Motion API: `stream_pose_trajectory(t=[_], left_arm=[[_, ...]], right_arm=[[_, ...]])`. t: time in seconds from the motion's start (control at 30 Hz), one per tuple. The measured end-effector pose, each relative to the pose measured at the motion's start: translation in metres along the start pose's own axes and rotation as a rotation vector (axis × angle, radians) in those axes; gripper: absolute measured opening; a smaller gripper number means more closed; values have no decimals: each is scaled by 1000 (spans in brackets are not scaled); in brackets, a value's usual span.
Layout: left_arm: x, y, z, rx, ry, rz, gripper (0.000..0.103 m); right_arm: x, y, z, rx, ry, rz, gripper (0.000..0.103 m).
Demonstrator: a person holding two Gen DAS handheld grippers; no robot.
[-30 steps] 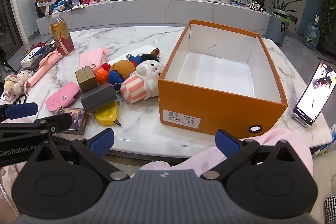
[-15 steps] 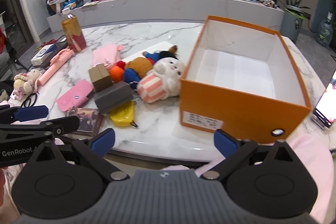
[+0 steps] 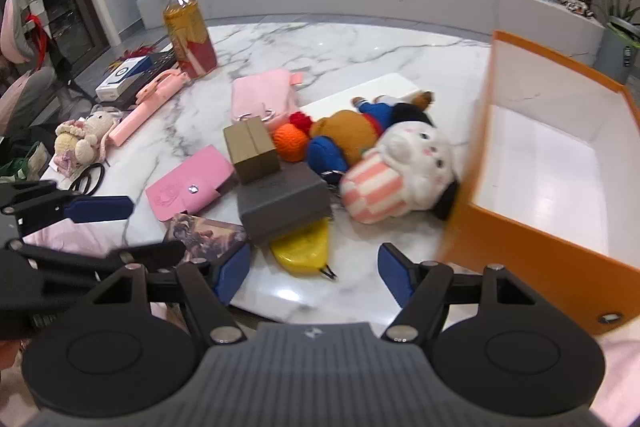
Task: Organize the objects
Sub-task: 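Grasp the pink wallet with the left tool while the right tool grasps the pink pouch's ring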
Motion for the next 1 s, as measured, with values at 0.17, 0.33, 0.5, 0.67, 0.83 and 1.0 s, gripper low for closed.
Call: stream_pose_trajectory(t=[0.17, 0.33, 0.5, 0.67, 0.83, 1.0], left_arm=[[-7, 18, 1, -33, 154, 56, 75], [-1, 35, 26, -4, 115, 94, 75], [10, 59, 52, 69, 146, 128, 71], [5, 91, 53, 66, 182, 202, 61], [-6, 108, 50, 82, 247, 277, 72], [-7, 113, 55, 106, 245, 291, 77]], right_arm=[[5, 25, 11, 24, -20, 41, 74], [17, 38, 18, 51, -16, 46, 74], [43, 53, 25, 59, -59, 10, 74], [61, 76, 29, 68, -81, 23, 72], [66, 92, 31, 74, -104, 40, 72], [69, 104, 29, 86, -98, 57, 72]])
Point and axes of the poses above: each gripper's, at about its wrist camera, not at the fingertips, and y roughly the way its jaws point, z to its left, x to its top, the point moved 10 cm from there along y, roughly the way its jaws point, and after that the axes turned 7 degrees about -z, right-handed, at the moved point
